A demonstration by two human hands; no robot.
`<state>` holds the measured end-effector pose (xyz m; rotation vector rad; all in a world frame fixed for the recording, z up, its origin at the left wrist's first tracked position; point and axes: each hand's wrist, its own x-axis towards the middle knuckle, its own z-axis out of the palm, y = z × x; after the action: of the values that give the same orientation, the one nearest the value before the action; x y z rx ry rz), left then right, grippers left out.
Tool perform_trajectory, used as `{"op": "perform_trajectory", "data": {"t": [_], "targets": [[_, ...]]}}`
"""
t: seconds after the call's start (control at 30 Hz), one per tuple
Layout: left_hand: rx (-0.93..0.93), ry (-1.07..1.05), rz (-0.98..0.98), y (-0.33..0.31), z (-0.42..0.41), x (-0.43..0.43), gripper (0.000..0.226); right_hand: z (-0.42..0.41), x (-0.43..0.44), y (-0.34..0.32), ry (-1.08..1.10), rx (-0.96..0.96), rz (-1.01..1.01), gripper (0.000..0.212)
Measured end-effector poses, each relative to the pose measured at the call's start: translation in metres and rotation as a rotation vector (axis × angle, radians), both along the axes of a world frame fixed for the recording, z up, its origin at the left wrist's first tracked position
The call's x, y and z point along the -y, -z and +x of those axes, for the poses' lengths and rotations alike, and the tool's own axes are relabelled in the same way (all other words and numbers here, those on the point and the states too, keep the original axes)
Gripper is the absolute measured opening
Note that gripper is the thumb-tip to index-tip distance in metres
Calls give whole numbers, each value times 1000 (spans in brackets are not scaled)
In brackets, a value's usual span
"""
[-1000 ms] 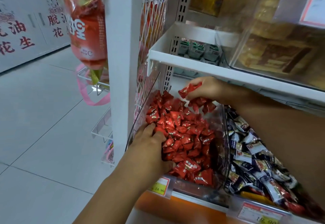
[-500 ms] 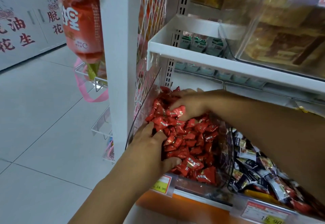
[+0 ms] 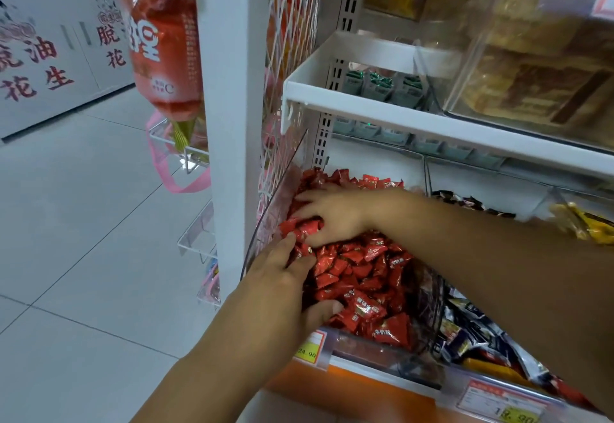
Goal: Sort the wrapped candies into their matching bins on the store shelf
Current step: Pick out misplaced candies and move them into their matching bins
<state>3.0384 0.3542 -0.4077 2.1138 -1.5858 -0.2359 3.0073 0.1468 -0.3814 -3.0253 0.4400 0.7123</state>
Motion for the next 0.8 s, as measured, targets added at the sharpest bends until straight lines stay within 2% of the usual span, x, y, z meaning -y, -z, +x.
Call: {"op": "perform_trajectory", "data": {"t": [0.13,0.23,0.33,0.43,0.5,0.53,0.57,0.7,0.8], "targets": [[-35,7,-20,1,2,-3,77,-27,27,-8,151,-130,-91,57],[-44,41,-27,-2,3,-7,77,-40,22,-32,187,-141,-60,55],[-48,71,-5,-8,4,-18,75,-47,-6,-60,180,-88,156,59],[-26,50,-48,-10,5,-30,63,-50,-41,-61,57,-152,298,76],[69,76,-64,-11,4,-39,44,-46,-57,-36,11,-206,221,89],[56,62,-36,-13,4,-42,38,-42,-59,-22,7,-204,143,91],[14,51,-39,-12,3,-47,40,-38,-55,-10,15,-175,70,89],[52,56,3,5,4,-61,57,-28,-19,-8,100,38,-81,65],[56,32,-12,11,7,-70,66,-35,3,-25,184,79,-59,77]]}}
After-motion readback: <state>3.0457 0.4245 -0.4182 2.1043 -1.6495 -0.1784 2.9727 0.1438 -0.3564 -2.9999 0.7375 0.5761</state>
